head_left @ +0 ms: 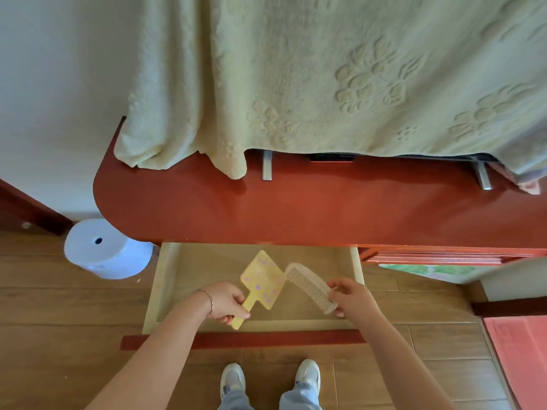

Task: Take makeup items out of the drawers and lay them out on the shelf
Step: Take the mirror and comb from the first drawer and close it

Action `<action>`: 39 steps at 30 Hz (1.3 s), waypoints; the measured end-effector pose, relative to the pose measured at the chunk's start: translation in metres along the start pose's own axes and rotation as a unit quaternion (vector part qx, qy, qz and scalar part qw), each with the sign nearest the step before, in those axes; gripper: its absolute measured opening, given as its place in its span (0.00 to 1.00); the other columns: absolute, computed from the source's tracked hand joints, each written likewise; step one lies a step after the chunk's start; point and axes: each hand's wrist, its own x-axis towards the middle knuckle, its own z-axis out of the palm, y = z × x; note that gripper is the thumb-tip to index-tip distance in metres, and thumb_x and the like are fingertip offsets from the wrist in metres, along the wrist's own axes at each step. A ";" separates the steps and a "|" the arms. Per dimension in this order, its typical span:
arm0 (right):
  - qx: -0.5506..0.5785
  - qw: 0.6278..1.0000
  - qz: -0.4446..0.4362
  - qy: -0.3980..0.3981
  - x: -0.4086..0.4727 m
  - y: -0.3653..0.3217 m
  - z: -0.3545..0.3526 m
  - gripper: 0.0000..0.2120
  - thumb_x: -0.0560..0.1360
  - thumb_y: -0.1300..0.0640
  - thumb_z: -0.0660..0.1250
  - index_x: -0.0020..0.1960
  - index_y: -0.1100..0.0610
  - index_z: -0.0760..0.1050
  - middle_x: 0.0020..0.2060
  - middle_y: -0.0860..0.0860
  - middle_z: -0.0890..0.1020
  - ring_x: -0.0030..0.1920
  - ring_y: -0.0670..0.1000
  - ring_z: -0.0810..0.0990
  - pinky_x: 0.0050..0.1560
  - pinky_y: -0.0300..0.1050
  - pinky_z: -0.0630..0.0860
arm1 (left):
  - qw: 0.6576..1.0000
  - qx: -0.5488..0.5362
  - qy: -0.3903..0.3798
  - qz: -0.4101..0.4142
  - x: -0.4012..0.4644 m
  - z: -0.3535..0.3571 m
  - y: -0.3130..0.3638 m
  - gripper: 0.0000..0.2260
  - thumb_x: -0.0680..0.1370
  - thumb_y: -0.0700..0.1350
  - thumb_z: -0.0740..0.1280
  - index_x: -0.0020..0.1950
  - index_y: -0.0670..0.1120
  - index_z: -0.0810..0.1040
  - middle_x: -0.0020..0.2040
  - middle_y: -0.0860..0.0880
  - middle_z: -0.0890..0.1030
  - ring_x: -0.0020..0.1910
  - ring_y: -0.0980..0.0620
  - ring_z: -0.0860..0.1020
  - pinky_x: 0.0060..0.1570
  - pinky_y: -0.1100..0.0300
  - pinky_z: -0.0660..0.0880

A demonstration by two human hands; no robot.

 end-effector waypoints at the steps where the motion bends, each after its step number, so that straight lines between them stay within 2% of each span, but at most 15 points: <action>1: 0.016 1.000 -0.001 -0.006 -0.004 0.002 -0.006 0.09 0.74 0.67 0.63 0.44 0.54 0.77 0.41 0.54 0.82 0.36 0.51 0.81 0.31 0.39 0.75 | 1.000 0.010 -0.015 0.007 -0.003 0.000 0.003 0.05 0.74 0.46 0.67 0.38 0.49 0.76 0.32 0.52 0.78 0.26 0.59 0.73 0.29 0.69 0.69; 6: 0.090 0.995 -0.028 -0.023 -0.019 -0.001 -0.029 0.07 0.74 0.66 0.66 0.46 0.56 0.79 0.46 0.61 0.83 0.40 0.55 0.80 0.41 0.47 0.77 | 0.996 -0.020 -0.063 0.051 -0.016 -0.001 0.023 0.05 0.73 0.46 0.69 0.38 0.52 0.77 0.34 0.53 0.79 0.27 0.60 0.74 0.30 0.69 0.70; 9: 0.159 0.986 -0.052 -0.004 -0.025 -0.014 -0.039 0.06 0.75 0.66 0.65 0.48 0.57 0.78 0.45 0.58 0.81 0.41 0.53 0.80 0.43 0.47 0.78 | 0.992 -0.089 -0.048 0.082 -0.022 -0.002 0.032 0.04 0.73 0.44 0.69 0.39 0.50 0.78 0.32 0.53 0.78 0.27 0.59 0.73 0.31 0.69 0.71; 13: 0.246 0.967 -0.065 0.010 -0.023 -0.031 -0.047 0.06 0.77 0.66 0.63 0.51 0.60 0.77 0.43 0.55 0.81 0.41 0.52 0.80 0.43 0.46 0.77 | 0.977 -0.177 0.019 0.115 -0.022 -0.003 0.043 0.02 0.73 0.43 0.69 0.40 0.49 0.80 0.27 0.55 0.77 0.24 0.60 0.72 0.30 0.69 0.71; 16: 0.291 0.955 -0.048 0.027 -0.013 -0.042 -0.049 0.08 0.76 0.67 0.62 0.53 0.61 0.76 0.46 0.57 0.82 0.42 0.52 0.80 0.41 0.43 0.78 | 0.962 -0.225 0.091 0.124 -0.017 -0.006 0.056 0.03 0.74 0.43 0.68 0.40 0.47 0.80 0.26 0.53 0.76 0.21 0.60 0.70 0.29 0.69 0.72; 19: 0.319 0.947 -0.030 0.033 0.001 -0.054 -0.051 0.08 0.76 0.67 0.63 0.54 0.62 0.75 0.47 0.59 0.82 0.39 0.52 0.79 0.37 0.40 0.78 | 0.951 -0.225 0.158 0.140 -0.011 -0.011 0.074 0.05 0.75 0.42 0.66 0.39 0.45 0.79 0.25 0.49 0.75 0.19 0.59 0.69 0.26 0.71 0.71; 24: 0.304 0.952 -0.026 0.033 0.024 -0.075 -0.053 0.05 0.76 0.67 0.63 0.51 0.61 0.74 0.47 0.58 0.82 0.42 0.53 0.82 0.42 0.43 0.79 | 0.939 -0.239 0.202 0.143 0.007 -0.025 0.102 0.10 0.76 0.42 0.65 0.34 0.45 0.76 0.28 0.48 0.76 0.17 0.62 0.71 0.24 0.71 0.69; 29: 0.286 0.956 -0.021 0.065 0.047 -0.087 -0.056 0.05 0.77 0.65 0.64 0.51 0.59 0.74 0.49 0.57 0.82 0.46 0.53 0.83 0.43 0.43 0.80 | 0.932 -0.263 0.209 0.136 0.026 -0.036 0.122 0.11 0.77 0.42 0.64 0.34 0.46 0.76 0.27 0.49 0.75 0.16 0.62 0.70 0.23 0.72 0.67; 34: 0.232 0.968 -0.017 0.096 0.068 -0.094 -0.057 0.05 0.76 0.64 0.64 0.50 0.57 0.74 0.48 0.55 0.81 0.45 0.51 0.83 0.41 0.42 0.81 | 0.934 -0.261 0.210 0.121 0.049 -0.041 0.130 0.11 0.76 0.42 0.65 0.33 0.46 0.75 0.25 0.50 0.74 0.18 0.60 0.71 0.26 0.69 0.69; 39: 0.196 0.976 -0.019 0.094 0.082 -0.097 -0.051 0.05 0.76 0.64 0.64 0.51 0.59 0.74 0.44 0.52 0.81 0.39 0.48 0.81 0.43 0.43 0.81 | 0.939 -0.251 0.208 0.111 0.062 -0.042 0.135 0.11 0.76 0.42 0.65 0.34 0.46 0.75 0.26 0.50 0.74 0.20 0.60 0.72 0.23 0.71 0.69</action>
